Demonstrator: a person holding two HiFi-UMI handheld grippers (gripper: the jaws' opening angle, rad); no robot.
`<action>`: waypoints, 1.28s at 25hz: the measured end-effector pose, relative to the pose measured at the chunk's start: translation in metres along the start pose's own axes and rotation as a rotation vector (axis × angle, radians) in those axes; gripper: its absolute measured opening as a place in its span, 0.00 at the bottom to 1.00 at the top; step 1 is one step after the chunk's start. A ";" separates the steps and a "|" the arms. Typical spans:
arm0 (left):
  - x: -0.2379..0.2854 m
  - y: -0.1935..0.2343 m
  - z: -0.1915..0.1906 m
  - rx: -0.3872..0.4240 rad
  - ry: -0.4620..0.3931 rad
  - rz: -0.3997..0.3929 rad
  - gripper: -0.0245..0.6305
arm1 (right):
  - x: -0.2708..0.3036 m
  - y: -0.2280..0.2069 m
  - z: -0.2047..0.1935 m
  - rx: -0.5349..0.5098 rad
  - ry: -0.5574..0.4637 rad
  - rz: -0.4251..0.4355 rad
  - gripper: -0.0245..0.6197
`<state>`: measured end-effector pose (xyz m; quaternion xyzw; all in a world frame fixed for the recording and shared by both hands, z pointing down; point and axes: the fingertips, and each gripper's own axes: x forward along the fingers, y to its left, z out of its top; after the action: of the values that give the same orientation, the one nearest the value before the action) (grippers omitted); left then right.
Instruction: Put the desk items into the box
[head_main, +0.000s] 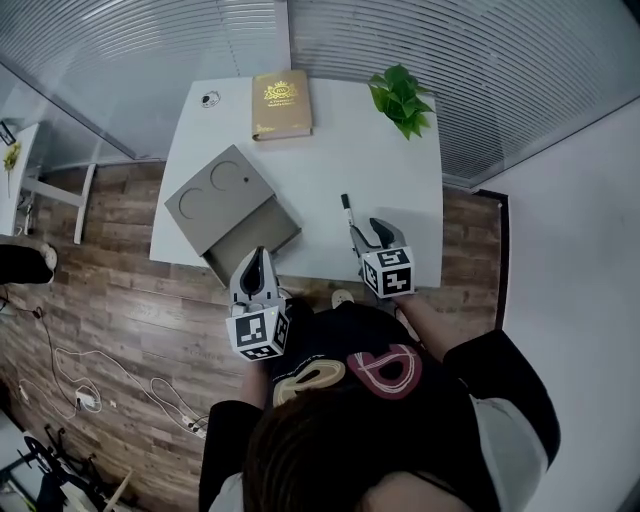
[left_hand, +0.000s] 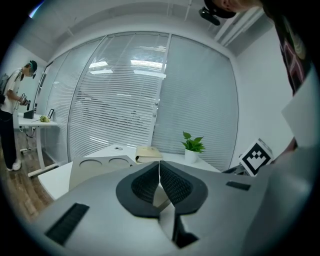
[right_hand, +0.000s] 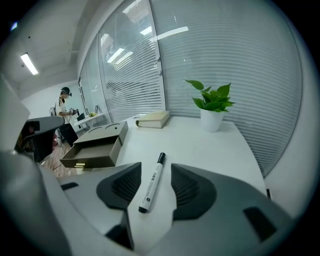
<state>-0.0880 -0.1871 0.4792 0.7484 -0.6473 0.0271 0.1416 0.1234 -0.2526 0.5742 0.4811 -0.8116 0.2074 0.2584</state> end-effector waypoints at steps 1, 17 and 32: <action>0.000 0.002 0.000 0.004 0.001 0.003 0.07 | 0.004 0.000 0.000 0.001 0.007 -0.003 0.31; -0.012 0.037 -0.002 -0.001 0.007 0.070 0.07 | 0.046 0.000 -0.019 -0.052 0.154 -0.042 0.31; -0.033 0.056 -0.009 -0.012 0.017 0.132 0.07 | 0.057 -0.002 -0.030 -0.033 0.200 -0.058 0.30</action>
<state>-0.1466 -0.1602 0.4907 0.7032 -0.6941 0.0391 0.1494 0.1089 -0.2752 0.6331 0.4769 -0.7709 0.2335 0.3517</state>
